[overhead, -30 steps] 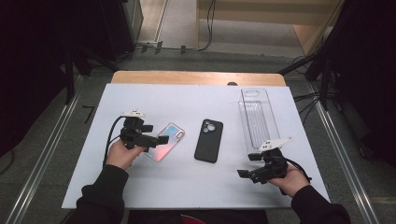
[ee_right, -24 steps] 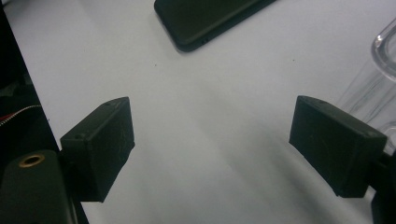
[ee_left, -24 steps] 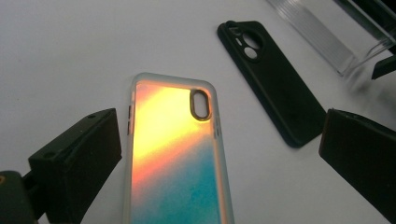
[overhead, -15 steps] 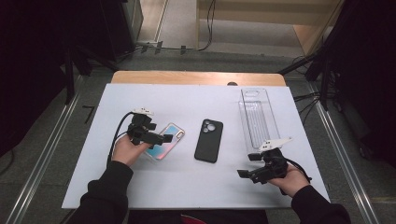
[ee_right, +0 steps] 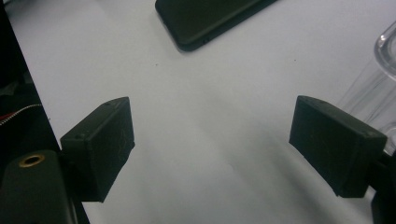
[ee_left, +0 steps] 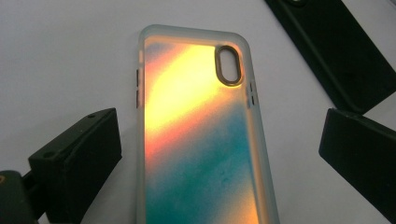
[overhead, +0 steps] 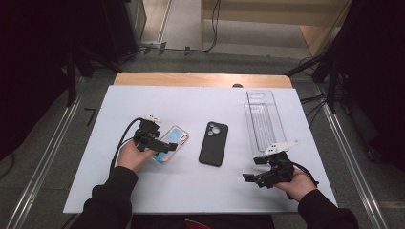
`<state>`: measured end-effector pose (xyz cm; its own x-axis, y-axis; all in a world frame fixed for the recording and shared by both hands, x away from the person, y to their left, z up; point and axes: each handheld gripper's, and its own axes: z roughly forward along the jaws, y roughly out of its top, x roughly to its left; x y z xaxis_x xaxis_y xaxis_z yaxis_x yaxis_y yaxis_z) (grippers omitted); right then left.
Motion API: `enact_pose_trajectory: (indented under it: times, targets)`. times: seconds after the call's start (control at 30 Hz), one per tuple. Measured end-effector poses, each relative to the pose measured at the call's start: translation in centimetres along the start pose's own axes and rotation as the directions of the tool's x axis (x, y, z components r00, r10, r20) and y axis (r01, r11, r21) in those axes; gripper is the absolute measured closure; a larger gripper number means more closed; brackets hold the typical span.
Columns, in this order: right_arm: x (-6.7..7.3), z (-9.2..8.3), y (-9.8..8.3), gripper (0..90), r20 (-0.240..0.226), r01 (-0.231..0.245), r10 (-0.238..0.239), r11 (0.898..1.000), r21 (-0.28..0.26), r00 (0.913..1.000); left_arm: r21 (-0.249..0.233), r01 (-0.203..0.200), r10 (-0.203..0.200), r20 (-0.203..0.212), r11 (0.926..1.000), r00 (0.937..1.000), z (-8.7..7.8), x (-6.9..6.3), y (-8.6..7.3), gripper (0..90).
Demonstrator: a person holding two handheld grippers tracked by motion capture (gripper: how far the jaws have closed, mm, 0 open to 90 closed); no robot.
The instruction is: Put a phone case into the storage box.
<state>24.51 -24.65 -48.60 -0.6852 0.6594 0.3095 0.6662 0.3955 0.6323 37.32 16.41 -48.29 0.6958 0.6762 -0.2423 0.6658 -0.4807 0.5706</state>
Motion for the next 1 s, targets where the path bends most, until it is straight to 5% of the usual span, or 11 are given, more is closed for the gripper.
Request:
enact_pose_trajectory:
  times: [0.23, 0.47, 0.6, 0.7, 0.83, 1.0]
  targets:
    - [0.0, 0.0, 0.0, 12.1, 0.0, 0.0, 0.0, 1.0, 0.005, 1.0, 0.033, -0.014, 0.014, -0.013, 0.9994, 0.9998, 0.7, -0.2, -0.2, 0.0]
    - [0.0, 0.1, 0.0, 12.1, 0.001, 0.004, -0.004, 1.0, 0.008, 1.0, 0.03, -0.074, 0.075, -0.048, 0.9968, 0.996, 1.1, -0.6, -0.8, 0.0]
    - [0.0, 0.1, 0.0, 12.2, 0.003, 0.006, -0.006, 1.0, 0.009, 1.0, 0.024, -0.134, 0.136, -0.115, 0.9907, 0.984, 1.5, -1.4, -1.3, 0.0]
    - [0.0, 0.1, 0.0, 12.2, 0.005, 0.006, -0.006, 1.0, 0.01, 1.0, 0.026, -0.141, 0.143, -0.134, 0.9897, 0.9807, 1.6, -1.7, -1.4, 0.5]
    - [0.0, 0.1, 0.0, 12.1, 0.005, 0.01, -0.01, 1.0, 0.011, 0.9999, 0.012, -0.164, 0.163, -0.21, 0.9864, 0.964, 1.7, -2.2, -1.8, 8.3]
    - [0.0, 0.1, 0.0, 12.2, 0.006, 0.011, -0.011, 1.0, 0.01, 0.9999, 0.002, -0.15, 0.147, -0.224, 0.9886, 0.9634, 1.5, -2.2, -1.9, 12.3]
